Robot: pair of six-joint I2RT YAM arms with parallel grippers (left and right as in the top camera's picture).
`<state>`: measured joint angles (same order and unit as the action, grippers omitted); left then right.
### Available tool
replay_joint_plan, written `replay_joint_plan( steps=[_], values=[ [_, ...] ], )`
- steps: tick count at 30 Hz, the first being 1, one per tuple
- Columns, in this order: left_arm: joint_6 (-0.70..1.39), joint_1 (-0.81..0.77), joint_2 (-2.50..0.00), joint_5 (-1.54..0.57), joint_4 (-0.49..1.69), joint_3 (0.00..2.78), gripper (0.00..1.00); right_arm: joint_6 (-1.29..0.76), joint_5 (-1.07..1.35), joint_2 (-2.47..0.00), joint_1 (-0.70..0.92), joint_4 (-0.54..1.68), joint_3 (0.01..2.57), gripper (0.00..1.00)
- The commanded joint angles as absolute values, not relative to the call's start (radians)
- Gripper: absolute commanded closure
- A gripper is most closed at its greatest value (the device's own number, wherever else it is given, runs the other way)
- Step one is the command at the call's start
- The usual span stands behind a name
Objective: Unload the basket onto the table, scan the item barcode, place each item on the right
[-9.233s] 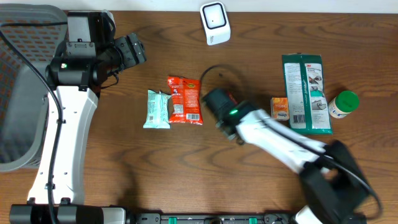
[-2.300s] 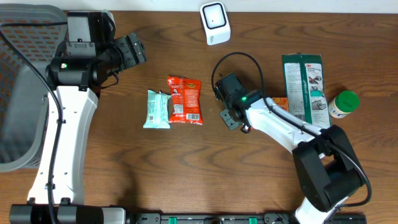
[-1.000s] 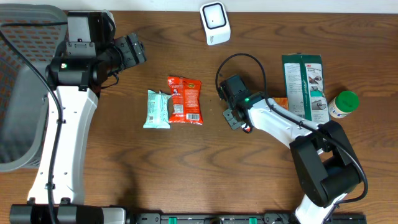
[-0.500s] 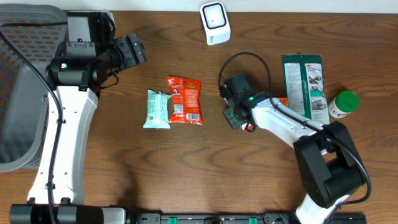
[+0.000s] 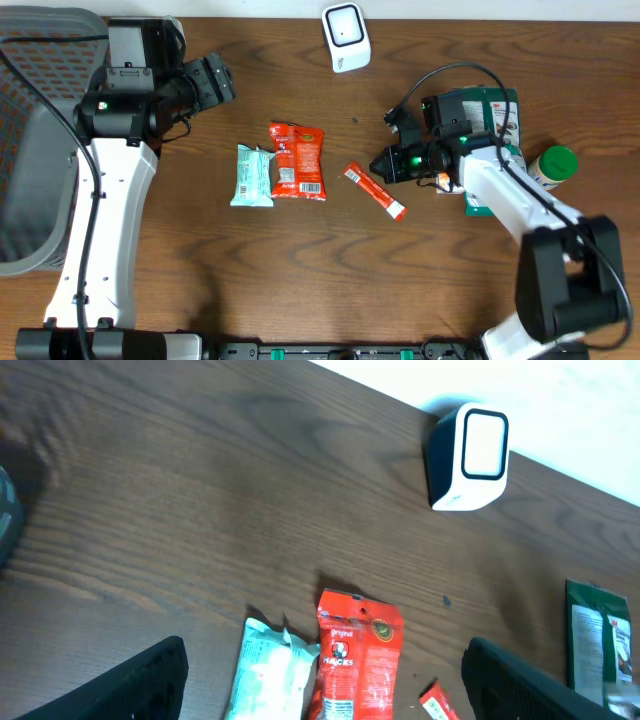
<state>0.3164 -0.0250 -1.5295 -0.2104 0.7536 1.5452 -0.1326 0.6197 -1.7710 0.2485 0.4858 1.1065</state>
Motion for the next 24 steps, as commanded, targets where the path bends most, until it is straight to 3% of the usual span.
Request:
replay_joint_plan(
  steps=[1,10,16,24],
  values=[
    [0.309,-0.022,-1.522,-0.208,0.755,1.549,0.12,-0.159,0.711,-1.866,0.235,0.451,1.102,0.93],
    [0.309,-0.022,-1.522,-0.208,0.755,1.549,0.12,0.008,0.526,-1.797,0.292,0.493,1.124,0.75],
    [0.309,-0.022,-1.522,-0.208,0.755,1.549,0.12,0.192,0.248,-1.773,0.414,0.585,1.123,0.76],
    [0.309,-0.022,-1.522,-0.208,0.755,1.549,0.12,0.226,-0.199,-1.798,0.579,0.576,1.099,0.77]
  ],
)
